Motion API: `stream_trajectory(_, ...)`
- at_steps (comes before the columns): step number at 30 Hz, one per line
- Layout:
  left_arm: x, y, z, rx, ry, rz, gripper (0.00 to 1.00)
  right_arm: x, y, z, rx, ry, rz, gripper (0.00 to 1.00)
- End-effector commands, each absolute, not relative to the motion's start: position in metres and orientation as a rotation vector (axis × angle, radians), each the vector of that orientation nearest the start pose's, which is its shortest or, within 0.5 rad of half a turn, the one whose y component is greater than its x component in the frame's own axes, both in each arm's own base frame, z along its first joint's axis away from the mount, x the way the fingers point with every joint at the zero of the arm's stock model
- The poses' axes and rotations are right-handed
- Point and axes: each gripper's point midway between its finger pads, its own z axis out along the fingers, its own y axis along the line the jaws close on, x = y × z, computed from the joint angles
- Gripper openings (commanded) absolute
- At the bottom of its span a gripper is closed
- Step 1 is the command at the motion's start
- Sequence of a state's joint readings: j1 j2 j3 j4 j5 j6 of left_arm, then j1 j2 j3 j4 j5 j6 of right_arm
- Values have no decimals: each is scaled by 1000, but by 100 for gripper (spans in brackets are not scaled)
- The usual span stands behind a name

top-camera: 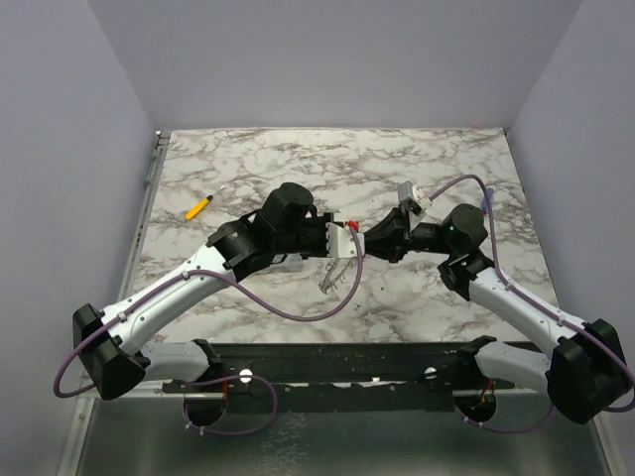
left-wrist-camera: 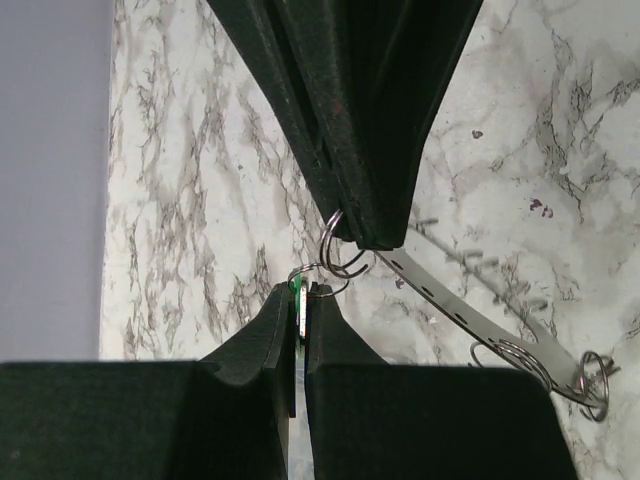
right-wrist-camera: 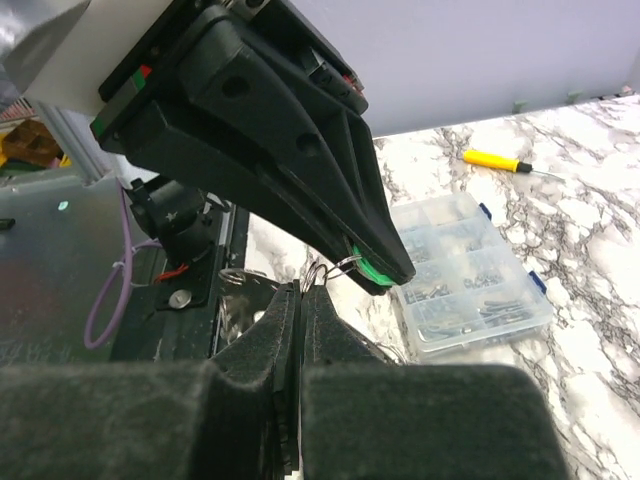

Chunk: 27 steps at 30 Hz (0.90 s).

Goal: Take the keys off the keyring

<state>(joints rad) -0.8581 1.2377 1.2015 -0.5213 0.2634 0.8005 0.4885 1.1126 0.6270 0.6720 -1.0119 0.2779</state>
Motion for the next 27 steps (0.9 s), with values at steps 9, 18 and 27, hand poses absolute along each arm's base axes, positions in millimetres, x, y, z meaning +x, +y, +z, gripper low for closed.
stream_trajectory(9, 244, -291, 286, 1589, 1273, -289, 0, 197, 282, 265, -1149, 1214, 1255, 1)
stream_trajectory(18, 215, -291, 266, 1817, 1249, -265, 0, 218, 284, 242, -1167, 1302, 1163, 1)
stream_trajectory(27, 216, -303, 258, 1748, 1494, -389, 0, 223, 282, 254, -1177, 1305, 1112, 39)
